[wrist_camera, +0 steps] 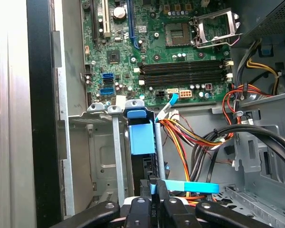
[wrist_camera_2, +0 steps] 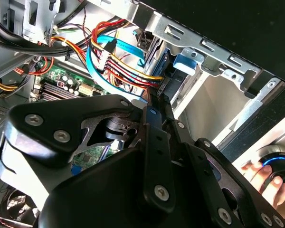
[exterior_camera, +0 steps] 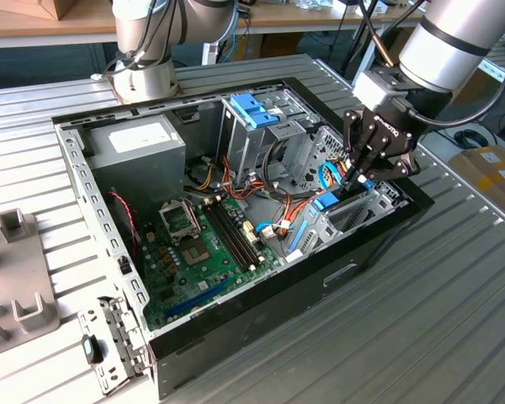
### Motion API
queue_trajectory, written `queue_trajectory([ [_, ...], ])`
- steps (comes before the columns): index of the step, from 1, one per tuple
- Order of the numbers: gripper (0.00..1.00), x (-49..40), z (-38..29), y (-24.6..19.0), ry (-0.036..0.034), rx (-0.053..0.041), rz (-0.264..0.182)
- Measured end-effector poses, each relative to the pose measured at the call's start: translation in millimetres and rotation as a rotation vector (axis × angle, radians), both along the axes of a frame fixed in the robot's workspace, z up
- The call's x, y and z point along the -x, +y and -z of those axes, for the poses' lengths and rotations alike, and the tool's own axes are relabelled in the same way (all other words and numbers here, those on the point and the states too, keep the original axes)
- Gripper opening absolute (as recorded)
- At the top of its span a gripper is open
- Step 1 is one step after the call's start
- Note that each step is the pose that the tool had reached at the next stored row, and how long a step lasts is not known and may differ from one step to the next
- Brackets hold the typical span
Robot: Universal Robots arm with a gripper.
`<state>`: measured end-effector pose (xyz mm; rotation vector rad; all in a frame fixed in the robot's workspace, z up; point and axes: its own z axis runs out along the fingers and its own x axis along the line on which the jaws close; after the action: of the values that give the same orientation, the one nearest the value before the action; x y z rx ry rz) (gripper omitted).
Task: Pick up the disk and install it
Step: 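Insert the second disk wire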
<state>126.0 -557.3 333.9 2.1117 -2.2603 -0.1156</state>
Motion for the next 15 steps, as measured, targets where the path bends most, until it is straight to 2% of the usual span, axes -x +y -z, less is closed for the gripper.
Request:
queue_trajectory([
  [6,0.17,-0.1,0.9,0.0,-0.0001,-0.0023,0.000],
  [7,0.23,-0.1,0.7,-0.1,-0.0001,-0.0017,0.000],
  [8,0.23,-0.1,-0.1,0.0,0.0000,-0.0003,0.000],
  [9,0.29,-0.1,-0.1,0.0,0.0000,-0.0002,0.000],
  [12,0.29,-0.1,-0.3,-0.1,0.0000,-0.0001,0.000],
  [15,0.29,-0.1,-5.3,0.0,0.0000,-0.0006,0.000],
])
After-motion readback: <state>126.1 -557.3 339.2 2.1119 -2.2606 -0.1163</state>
